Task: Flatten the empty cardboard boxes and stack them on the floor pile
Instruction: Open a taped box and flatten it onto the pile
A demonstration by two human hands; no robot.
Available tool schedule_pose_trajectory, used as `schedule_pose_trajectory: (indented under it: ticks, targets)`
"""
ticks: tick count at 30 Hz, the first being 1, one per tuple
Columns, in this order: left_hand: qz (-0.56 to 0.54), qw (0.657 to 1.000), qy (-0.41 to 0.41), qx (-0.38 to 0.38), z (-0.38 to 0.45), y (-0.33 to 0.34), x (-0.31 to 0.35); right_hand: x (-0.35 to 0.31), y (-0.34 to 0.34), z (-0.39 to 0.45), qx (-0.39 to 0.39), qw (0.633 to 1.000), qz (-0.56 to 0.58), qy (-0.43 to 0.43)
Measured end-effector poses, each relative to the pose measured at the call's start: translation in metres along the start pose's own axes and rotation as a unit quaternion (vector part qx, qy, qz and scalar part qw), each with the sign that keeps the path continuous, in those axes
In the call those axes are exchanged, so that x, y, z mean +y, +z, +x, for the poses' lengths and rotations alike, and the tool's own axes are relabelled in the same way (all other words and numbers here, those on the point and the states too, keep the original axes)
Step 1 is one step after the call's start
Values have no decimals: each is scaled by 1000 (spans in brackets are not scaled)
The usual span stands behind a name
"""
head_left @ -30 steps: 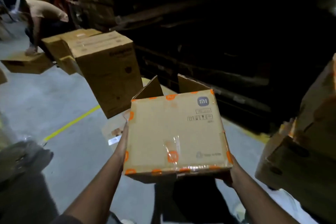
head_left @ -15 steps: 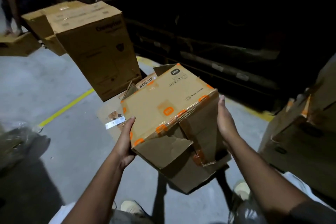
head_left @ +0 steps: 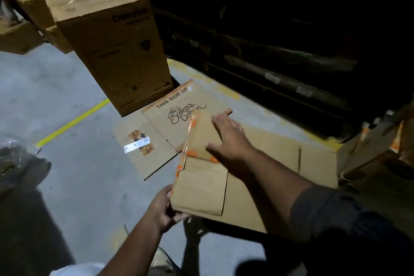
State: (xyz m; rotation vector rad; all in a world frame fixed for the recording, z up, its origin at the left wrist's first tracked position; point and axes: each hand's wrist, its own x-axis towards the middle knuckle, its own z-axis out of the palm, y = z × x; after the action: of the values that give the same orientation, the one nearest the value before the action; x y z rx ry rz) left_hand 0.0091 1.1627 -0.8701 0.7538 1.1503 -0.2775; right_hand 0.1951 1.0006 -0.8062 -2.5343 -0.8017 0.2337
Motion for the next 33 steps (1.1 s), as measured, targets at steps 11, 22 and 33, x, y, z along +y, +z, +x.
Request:
schedule_pose_trajectory:
  ticks: [11, 22, 33]
  targets:
    - [221, 959, 127, 122, 49, 11, -9, 102, 128, -83, -235, 963, -130, 18]
    - [387, 878, 223, 172, 104, 13, -5, 129, 112, -96, 71, 679, 228, 694]
    - [519, 845, 130, -6, 64, 83, -87, 143, 105, -53, 144, 894, 151, 396]
